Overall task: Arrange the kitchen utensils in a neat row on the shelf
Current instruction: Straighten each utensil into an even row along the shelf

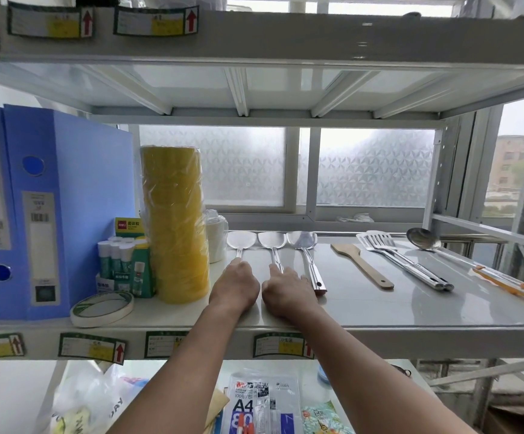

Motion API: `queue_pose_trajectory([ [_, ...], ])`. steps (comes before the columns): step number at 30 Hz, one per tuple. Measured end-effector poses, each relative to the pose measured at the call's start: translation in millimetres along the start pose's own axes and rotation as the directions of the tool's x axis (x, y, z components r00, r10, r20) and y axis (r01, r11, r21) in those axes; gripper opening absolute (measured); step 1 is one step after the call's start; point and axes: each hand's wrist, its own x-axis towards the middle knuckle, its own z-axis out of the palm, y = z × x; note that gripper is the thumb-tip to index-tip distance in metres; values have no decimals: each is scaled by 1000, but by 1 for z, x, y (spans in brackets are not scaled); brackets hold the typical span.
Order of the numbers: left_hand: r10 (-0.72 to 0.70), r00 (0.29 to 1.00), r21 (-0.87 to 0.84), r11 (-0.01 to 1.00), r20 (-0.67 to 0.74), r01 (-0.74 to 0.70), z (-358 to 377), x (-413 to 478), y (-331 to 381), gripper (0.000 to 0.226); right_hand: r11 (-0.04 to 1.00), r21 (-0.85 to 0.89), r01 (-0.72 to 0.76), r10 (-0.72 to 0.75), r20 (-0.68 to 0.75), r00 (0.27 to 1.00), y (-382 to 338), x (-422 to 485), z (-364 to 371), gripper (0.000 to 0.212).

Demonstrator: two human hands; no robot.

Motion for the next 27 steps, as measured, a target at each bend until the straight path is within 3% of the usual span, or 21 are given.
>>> queue_pose_trajectory([
  [6,9,1000,-36,999,-8,-9,-2,0,0,38,992,129,7,5,-93,996,-6,-13,-8,56],
  [10,15,999,-95,995,-28,-18,-2,0,-1,39,952,276,134,-40,-323,946,-1,-18,-20,43],
  [14,26,999,-111,993,-28,-29,-2,-2,-1,39,976,97,196,-131,-459,879,33,-20,-35,39],
  [17,74,996,-38,996,-58,-77,1,-2,-2,40,991,8,135,-126,-313,942,66,-24,-46,44],
  [20,369,917,158,925,-149,-346,2,-5,1,41,993,68,96,-90,-88,992,79,-27,-50,50],
  [22,549,831,210,826,-88,-523,0,-9,4,42,993,25,116,-115,-26,993,79,-22,-47,50],
  [27,560,826,164,810,69,-563,-2,-11,7,52,996,8,88,-88,12,996,81,-15,-43,52],
])
